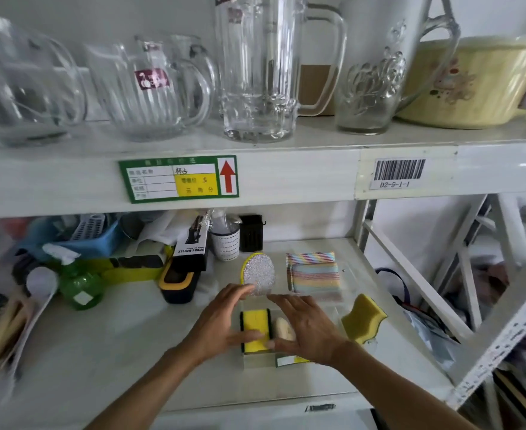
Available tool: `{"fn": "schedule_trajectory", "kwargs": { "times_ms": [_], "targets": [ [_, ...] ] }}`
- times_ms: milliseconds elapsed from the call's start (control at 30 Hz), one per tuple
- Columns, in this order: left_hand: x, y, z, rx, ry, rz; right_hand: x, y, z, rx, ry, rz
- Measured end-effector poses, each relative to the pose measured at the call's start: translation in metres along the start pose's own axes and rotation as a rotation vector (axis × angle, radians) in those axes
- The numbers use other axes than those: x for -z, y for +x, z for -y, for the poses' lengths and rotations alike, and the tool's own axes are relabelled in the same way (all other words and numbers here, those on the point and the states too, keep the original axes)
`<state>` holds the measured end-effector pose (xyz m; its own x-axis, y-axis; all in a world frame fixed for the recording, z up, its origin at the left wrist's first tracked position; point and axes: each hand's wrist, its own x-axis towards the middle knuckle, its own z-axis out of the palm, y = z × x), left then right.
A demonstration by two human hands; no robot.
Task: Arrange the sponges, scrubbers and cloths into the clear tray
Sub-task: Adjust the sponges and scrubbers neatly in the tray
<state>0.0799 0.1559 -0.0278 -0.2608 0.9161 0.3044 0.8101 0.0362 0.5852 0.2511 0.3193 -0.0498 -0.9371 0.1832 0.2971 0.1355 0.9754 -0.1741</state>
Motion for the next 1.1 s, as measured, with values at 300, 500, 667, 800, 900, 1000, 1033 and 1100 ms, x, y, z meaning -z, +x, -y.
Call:
{"fn": "schedule_trajectory", "kwargs": {
  "times_ms": [300,500,667,800,900,1000,1033,1100],
  "targets": [
    [-0.018,-0.028,0.004,0.172,0.039,0.112,-0.005,0.005,0.020,-0.087,0.112,0.115],
    [-0.012,-0.019,-0.002,0.212,-0.029,0.120,-0.009,0.009,0.017,-0.181,0.264,0.122],
    [-0.013,-0.016,0.000,0.240,0.020,0.127,-0.013,0.012,0.013,-0.185,0.218,0.131],
    [-0.014,-0.015,0.003,0.274,0.065,0.152,-0.010,0.016,0.016,-0.169,0.152,0.144],
    [-0.012,-0.017,0.003,0.265,0.088,0.166,-0.005,0.016,0.016,-0.168,0.117,0.167],
    [-0.008,-0.021,0.002,0.265,0.063,0.085,0.006,0.009,0.007,-0.196,0.151,0.165],
    [-0.006,-0.022,0.001,0.241,0.070,0.011,0.013,0.005,0.002,-0.220,0.168,0.118],
    [-0.006,-0.018,-0.005,0.135,0.133,-0.181,0.028,-0.003,-0.012,-0.295,0.141,-0.019]
  ]
}}
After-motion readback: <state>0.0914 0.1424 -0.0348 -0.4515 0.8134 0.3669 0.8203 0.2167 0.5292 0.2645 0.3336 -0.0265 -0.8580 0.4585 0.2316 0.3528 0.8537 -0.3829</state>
